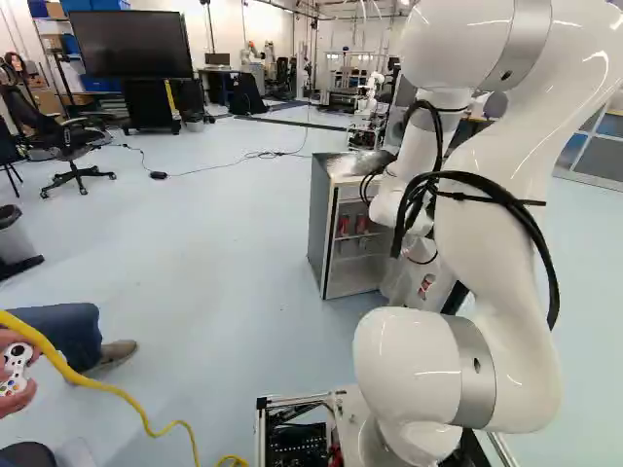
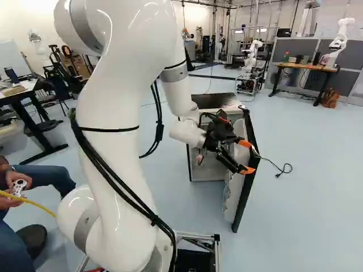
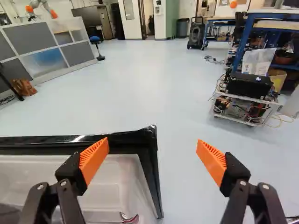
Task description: Grab a drink from the fridge
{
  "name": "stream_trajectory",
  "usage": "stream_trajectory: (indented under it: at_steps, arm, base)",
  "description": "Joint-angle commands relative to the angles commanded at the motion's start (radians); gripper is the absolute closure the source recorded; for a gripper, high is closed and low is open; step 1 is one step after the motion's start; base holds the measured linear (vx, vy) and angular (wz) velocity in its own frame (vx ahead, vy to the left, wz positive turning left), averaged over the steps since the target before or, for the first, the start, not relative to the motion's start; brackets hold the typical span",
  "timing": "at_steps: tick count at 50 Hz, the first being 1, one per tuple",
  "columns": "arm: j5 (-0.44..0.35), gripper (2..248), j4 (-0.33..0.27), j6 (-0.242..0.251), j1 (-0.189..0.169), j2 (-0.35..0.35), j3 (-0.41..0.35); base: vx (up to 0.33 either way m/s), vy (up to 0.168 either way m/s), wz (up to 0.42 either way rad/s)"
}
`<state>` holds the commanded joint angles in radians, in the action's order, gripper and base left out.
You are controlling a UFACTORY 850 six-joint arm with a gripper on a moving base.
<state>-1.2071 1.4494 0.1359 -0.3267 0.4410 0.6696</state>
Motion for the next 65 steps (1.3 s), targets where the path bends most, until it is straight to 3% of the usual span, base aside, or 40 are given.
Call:
stream_trajectory:
  at_steps: [65]
  arm:
    - [0.0,3,0.0,0.0,-0.235,0.205,0.337]
  base:
    - [0.0,0.0,0.0]
